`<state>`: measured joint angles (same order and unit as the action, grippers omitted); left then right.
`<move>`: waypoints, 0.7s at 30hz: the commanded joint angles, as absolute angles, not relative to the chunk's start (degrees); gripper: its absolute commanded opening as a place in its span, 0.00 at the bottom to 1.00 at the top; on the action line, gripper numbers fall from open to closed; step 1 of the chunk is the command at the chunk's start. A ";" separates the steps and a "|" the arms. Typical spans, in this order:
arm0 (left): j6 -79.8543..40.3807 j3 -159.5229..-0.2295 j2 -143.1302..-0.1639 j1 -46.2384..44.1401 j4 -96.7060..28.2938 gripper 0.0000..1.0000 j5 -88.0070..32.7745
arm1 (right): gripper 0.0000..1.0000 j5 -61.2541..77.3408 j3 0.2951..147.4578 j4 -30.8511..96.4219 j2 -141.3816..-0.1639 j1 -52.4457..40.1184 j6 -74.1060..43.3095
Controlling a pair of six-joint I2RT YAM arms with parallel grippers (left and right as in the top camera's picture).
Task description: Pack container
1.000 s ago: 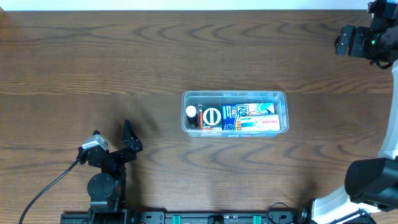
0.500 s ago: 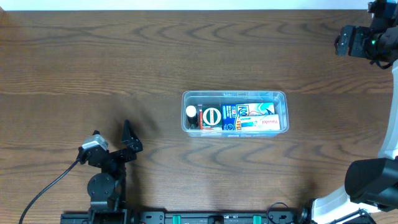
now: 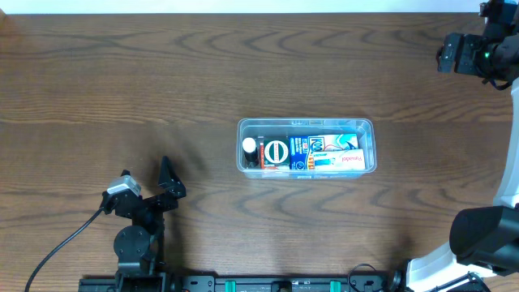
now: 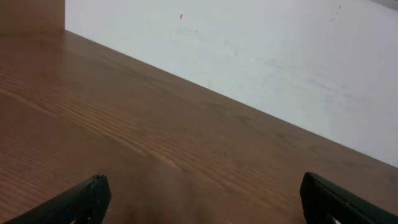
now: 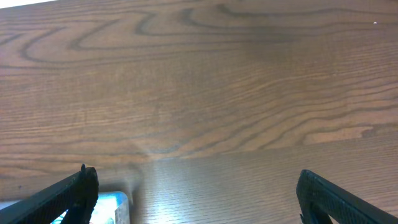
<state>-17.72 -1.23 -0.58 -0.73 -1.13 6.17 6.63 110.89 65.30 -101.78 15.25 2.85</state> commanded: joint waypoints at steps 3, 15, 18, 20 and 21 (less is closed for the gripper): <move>-16.53 -0.23 -0.23 -0.34 -3.64 0.98 6.90 | 0.99 6.68 111.09 65.39 -101.08 14.83 1.96; -16.53 -0.23 -0.23 -0.34 -3.62 0.98 6.90 | 0.99 6.68 110.76 65.47 -88.88 -1.96 1.96; -16.51 -0.23 -0.23 -0.34 -3.64 0.98 6.90 | 0.99 6.68 110.65 65.45 -84.90 -7.75 1.96; -16.53 -0.23 -0.23 -0.34 -3.62 0.98 6.90 | 0.99 6.68 110.04 65.43 -82.24 -10.74 1.96; -16.53 -0.23 -0.23 -0.34 -3.64 0.98 6.90 | 0.99 6.68 109.34 65.45 -80.60 -12.27 1.96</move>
<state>-17.72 -1.26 -0.58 -0.73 -1.19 6.20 6.85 110.63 65.28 -84.14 -9.32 2.85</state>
